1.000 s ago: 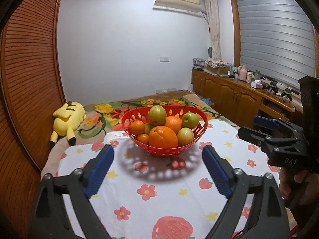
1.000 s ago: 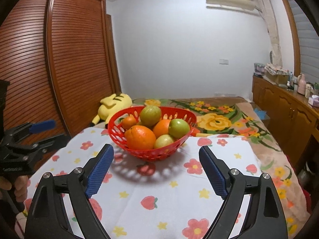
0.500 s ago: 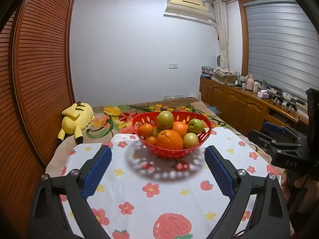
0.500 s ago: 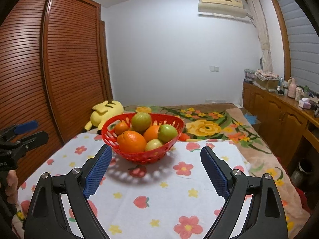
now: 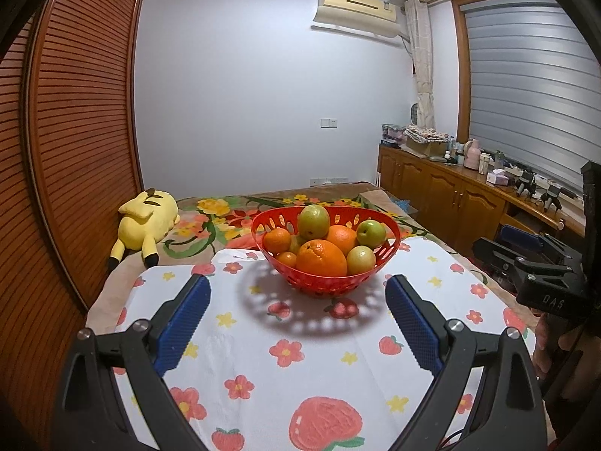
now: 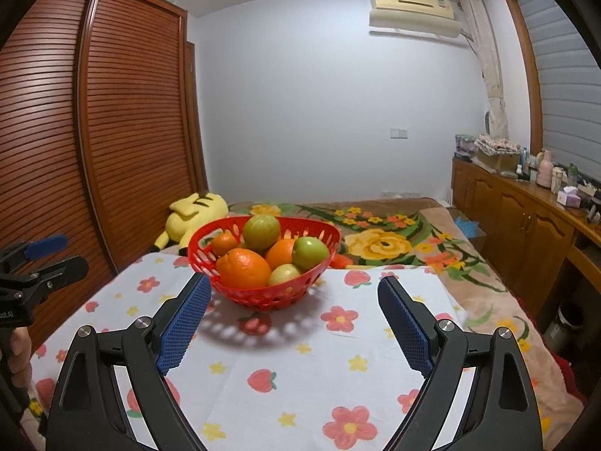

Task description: Organize fruits

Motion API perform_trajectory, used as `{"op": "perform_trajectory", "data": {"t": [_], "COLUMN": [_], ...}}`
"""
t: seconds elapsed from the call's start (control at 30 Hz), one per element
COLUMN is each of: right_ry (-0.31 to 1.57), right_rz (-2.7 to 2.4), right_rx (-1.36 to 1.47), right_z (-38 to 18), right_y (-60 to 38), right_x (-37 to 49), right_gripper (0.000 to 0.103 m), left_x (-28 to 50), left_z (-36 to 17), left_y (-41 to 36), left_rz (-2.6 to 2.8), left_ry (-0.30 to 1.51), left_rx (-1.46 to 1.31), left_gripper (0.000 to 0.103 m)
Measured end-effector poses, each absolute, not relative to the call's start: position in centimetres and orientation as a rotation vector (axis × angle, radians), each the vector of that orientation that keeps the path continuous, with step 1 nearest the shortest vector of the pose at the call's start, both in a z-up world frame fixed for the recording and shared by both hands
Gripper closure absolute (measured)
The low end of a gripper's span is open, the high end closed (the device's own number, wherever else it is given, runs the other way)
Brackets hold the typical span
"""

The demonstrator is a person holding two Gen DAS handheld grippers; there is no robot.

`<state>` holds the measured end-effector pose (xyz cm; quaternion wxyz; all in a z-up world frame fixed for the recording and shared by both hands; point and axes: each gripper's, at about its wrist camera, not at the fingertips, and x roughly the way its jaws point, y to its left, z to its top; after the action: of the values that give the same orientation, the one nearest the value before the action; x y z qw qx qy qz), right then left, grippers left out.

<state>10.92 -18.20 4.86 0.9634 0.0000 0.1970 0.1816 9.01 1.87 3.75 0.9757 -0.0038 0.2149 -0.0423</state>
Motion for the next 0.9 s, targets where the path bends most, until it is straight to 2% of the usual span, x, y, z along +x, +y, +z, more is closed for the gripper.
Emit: {"op": "perform_trajectory", "data": {"t": [0.9], "right_ry": [0.396], "right_rz": [0.366], "right_rx": [0.000], "right_z": [4.90], "right_y": [-18.34], "right_x": [10.76], "right_gripper": [0.011], "left_x": [8.86], "left_z": [3.58], "left_y": [2.14], "left_rz": [-0.074], "left_ry": [0.431], "left_rx": [-0.004], "left_gripper": [0.008]}}
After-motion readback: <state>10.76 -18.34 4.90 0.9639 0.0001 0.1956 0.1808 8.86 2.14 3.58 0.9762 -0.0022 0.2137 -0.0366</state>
